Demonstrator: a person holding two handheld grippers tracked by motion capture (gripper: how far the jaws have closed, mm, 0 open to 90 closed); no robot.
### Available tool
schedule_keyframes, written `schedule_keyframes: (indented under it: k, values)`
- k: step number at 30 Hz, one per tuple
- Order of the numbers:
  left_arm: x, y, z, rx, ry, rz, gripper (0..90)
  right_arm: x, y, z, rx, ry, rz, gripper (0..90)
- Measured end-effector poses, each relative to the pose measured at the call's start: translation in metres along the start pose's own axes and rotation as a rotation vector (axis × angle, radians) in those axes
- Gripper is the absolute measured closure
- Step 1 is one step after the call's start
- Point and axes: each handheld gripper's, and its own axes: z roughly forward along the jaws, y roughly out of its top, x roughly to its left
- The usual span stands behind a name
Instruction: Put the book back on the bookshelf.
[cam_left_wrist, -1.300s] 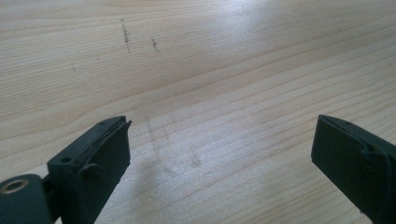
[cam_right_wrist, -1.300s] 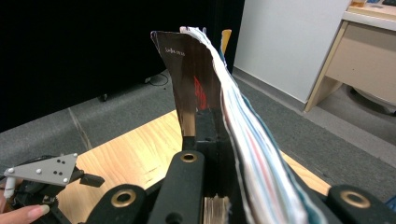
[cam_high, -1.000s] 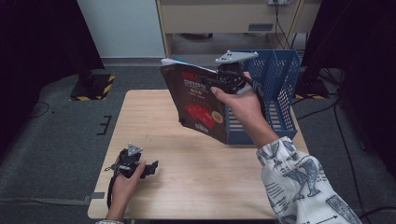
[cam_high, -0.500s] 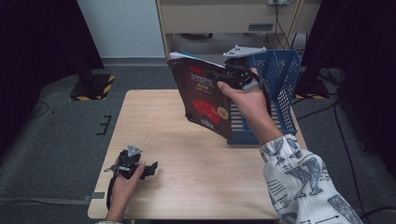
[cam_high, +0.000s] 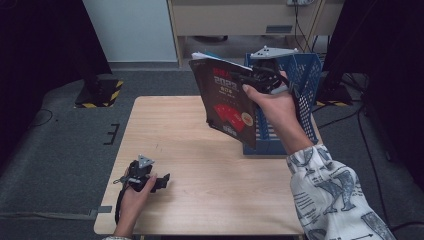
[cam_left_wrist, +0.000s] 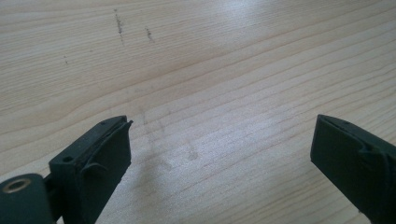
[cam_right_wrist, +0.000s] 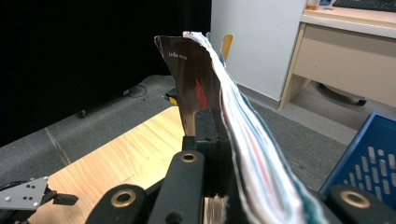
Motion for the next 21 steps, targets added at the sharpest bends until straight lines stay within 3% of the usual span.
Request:
schedule_keyframes:
  k: [21]
  values:
    - [-0.003,-0.002,0.008,0.031,-0.011,0.013,3.6,-0.022,0.000,-0.036,-0.024,-0.045,0.004,87.0]
